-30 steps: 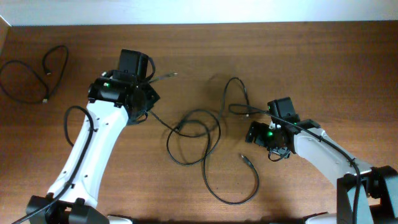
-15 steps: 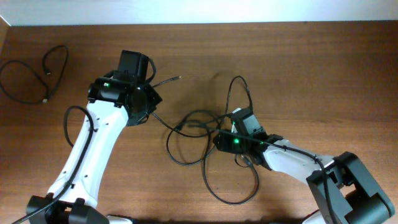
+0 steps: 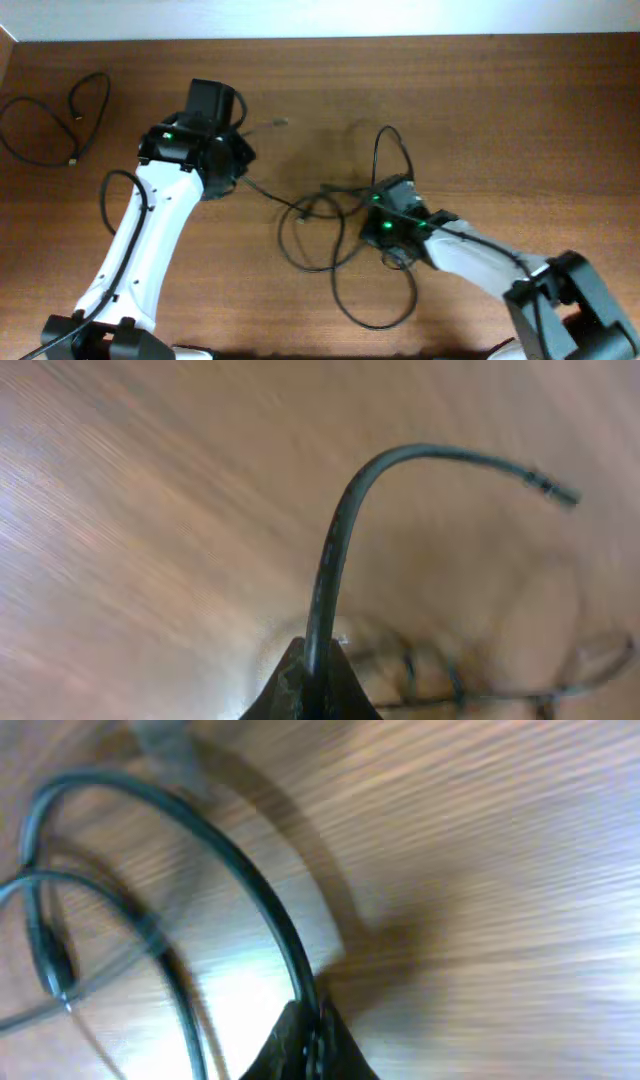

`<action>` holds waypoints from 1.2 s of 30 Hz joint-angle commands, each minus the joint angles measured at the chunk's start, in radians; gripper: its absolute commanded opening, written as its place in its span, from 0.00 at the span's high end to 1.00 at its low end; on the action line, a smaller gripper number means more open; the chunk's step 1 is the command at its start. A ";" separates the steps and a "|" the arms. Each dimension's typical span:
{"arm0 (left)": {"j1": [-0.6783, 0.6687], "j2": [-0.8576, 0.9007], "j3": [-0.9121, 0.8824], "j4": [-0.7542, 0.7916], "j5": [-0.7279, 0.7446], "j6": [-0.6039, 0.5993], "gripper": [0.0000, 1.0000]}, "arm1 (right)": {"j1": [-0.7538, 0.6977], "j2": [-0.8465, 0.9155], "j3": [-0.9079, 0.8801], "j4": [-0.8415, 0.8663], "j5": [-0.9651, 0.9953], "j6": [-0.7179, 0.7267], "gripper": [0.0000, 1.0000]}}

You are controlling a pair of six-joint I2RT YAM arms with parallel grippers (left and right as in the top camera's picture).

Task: Untangle cables

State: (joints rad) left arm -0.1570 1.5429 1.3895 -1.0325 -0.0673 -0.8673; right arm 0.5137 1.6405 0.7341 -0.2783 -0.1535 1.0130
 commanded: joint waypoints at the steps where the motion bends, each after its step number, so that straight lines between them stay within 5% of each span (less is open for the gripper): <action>1: 0.119 -0.008 0.006 0.069 -0.355 0.008 1.00 | -0.151 0.032 -0.055 -0.156 0.087 -0.060 0.96; 8: 0.385 -0.007 0.006 0.147 -0.250 -0.027 1.00 | -0.494 -0.013 -0.055 -0.316 0.154 -0.225 0.91; 9: 0.381 -0.006 0.006 0.151 -0.181 0.041 0.97 | -0.494 -0.013 -0.055 -0.317 0.149 -0.225 0.49; 11: 0.343 -0.004 0.006 0.214 -0.002 0.364 1.00 | -0.494 -0.013 -0.055 -0.316 0.124 -0.224 0.21; 13: 0.240 -0.004 0.006 0.232 0.035 0.591 1.00 | -0.494 -0.013 -0.055 -0.317 0.113 -0.225 0.09; 14: 0.190 -0.004 0.001 0.233 0.035 0.593 1.00 | -0.493 -0.013 -0.055 -0.317 0.100 -0.232 0.06; 16: 0.095 0.014 0.000 0.240 0.035 0.593 1.00 | -0.494 -0.015 -0.048 -0.301 -0.024 -0.494 0.10; 17: 0.051 0.037 0.000 0.240 0.034 0.593 1.00 | -0.494 -0.029 -0.011 -0.341 -0.062 -0.623 0.01; 19: -0.003 0.105 0.000 0.239 0.034 0.592 1.00 | -0.494 -0.122 0.127 -0.499 -0.050 -0.643 0.01; 21: -0.005 0.146 0.000 0.238 0.036 0.587 1.00 | -0.493 -0.213 0.173 -0.464 -0.156 -0.642 0.02; 25: -0.008 0.153 0.000 0.207 0.134 0.539 1.00 | -0.386 -0.151 0.171 -0.082 -0.299 -0.643 0.02; 31: -0.011 0.153 0.000 0.122 0.159 0.538 1.00 | -0.217 0.226 0.172 0.504 -0.221 -0.605 0.06; 34: -0.013 0.153 0.000 0.115 0.157 0.529 1.00 | -0.204 0.259 0.172 0.563 -0.298 -0.605 0.45; 36: -0.007 0.153 0.000 0.135 0.098 0.432 1.00 | -0.206 0.217 0.181 0.605 -0.455 -0.605 0.96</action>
State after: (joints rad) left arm -0.1635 1.6943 1.3876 -0.9161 0.0776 -0.3363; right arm 0.3031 1.9003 0.9016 0.3103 -0.4629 0.4107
